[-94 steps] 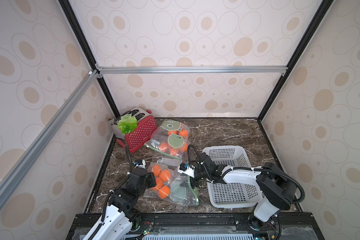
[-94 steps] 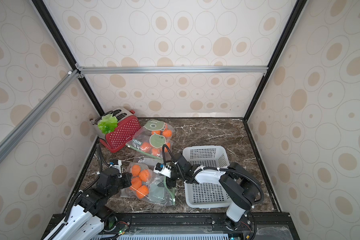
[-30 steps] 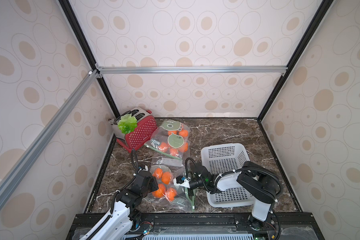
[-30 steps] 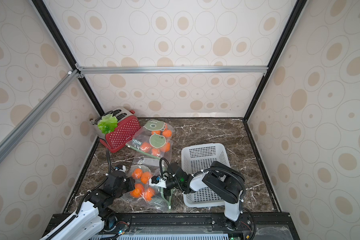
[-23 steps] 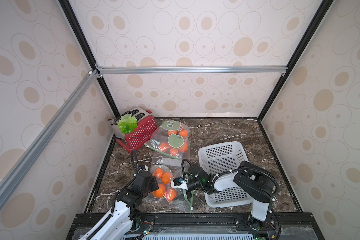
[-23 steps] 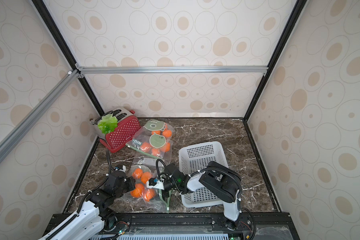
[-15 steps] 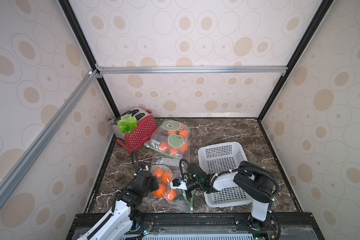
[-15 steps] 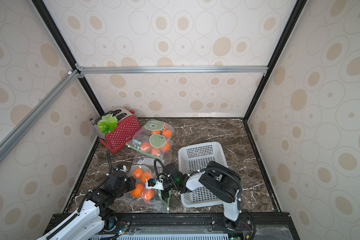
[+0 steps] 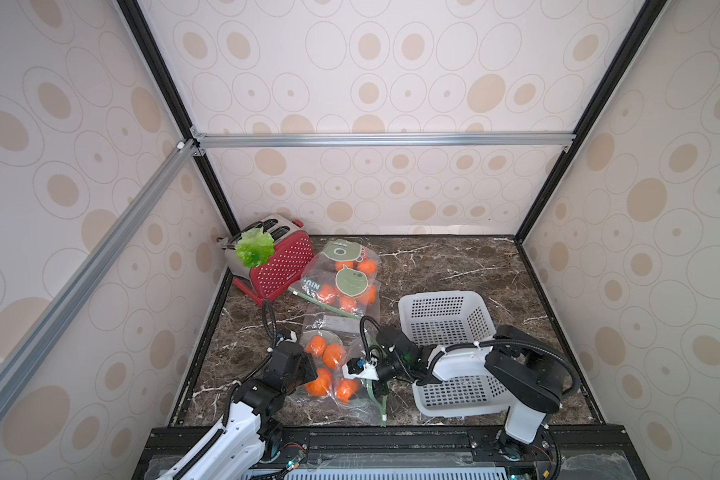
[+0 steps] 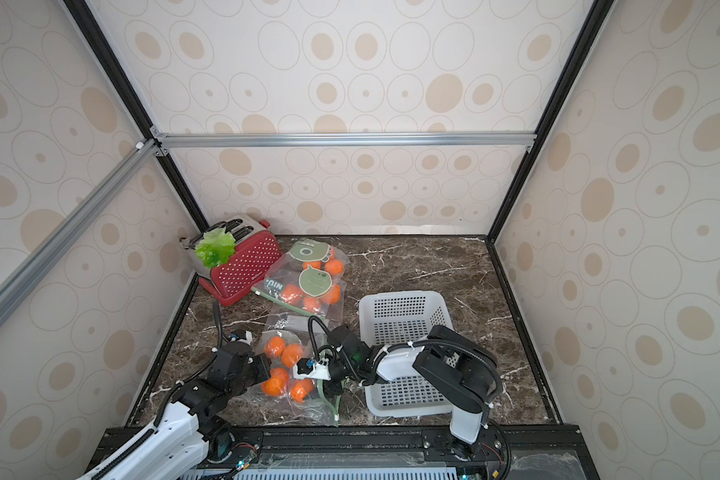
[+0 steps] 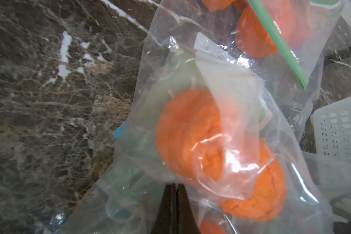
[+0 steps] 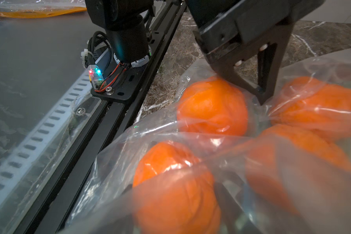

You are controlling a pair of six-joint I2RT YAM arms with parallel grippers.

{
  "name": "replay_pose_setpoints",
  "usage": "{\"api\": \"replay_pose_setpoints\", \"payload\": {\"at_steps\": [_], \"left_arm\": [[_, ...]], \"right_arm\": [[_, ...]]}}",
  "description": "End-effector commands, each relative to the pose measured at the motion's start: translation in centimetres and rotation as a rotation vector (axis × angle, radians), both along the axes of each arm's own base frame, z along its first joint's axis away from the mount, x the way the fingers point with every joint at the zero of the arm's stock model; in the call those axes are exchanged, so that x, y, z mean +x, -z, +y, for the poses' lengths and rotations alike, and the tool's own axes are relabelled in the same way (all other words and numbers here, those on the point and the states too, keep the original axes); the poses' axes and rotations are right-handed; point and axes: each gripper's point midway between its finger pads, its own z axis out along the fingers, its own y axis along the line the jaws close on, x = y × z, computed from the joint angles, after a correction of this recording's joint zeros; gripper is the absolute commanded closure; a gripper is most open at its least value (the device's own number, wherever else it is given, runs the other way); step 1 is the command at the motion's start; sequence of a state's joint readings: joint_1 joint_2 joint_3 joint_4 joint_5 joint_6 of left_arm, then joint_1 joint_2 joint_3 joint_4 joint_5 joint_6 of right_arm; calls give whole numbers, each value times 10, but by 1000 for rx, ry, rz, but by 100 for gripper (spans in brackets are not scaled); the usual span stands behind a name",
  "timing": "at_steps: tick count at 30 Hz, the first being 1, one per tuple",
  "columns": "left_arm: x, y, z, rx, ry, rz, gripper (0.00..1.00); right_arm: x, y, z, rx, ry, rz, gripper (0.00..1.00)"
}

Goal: Open the zip-top bag and take out the orange
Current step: Pick up the orange from the zipper food storage bag, then place the orange in the basket.

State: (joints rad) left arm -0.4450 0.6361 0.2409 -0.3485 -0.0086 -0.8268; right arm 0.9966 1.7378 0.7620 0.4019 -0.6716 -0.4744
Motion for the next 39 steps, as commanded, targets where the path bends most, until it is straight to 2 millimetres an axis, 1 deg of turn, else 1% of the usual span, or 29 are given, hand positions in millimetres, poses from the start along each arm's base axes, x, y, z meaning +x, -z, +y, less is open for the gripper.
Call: {"api": "replay_pose_setpoints", "payload": {"at_steps": [1, 5, 9, 11, 14, 17, 19, 22, 26, 27, 29, 32, 35, 38, 39], "left_arm": [[-3, -2, 12, 40, -40, 6, 100], [-2, -7, 15, 37, -58, -24, 100], [0, -13, 16, 25, -64, -69, 100], [1, -16, 18, 32, -65, -92, 100], [3, -21, 24, 63, -78, -125, 100], [6, -26, 23, 58, -73, -155, 100], [8, -30, 20, 56, -54, -169, 100], [13, -38, 15, 62, -23, -192, 100], [21, -57, 11, 96, 26, -253, 100], [21, -60, 13, 124, 31, -256, 100], [23, -65, 21, 171, 12, -255, 100], [24, -63, 15, 155, 38, -261, 100], [22, -64, 14, 148, 48, -269, 100], [21, -65, 13, 140, 54, -284, 100], [20, -65, 14, 138, 54, -287, 100]], "right_arm": [[11, -8, -19, -45, 51, -44, 62], [24, -31, -38, -42, 139, -55, 62], [34, -49, -60, -87, 250, -81, 62], [35, -58, -71, -116, 302, -77, 63], [39, -76, -88, -103, 413, -58, 62], [44, -91, -104, -86, 507, -56, 61], [53, -97, -119, -105, 614, -59, 57], [68, -102, -148, -147, 779, -59, 57], [83, -101, -184, -177, 952, -30, 58], [89, -100, -192, -178, 1001, -22, 58], [106, -98, -212, -180, 1129, -2, 58], [133, -92, -244, -172, 1314, 59, 58], [156, -73, -262, -198, 1440, 57, 60], [173, -51, -267, -271, 1475, 99, 59], [177, -46, -267, -286, 1487, 114, 59]]}}
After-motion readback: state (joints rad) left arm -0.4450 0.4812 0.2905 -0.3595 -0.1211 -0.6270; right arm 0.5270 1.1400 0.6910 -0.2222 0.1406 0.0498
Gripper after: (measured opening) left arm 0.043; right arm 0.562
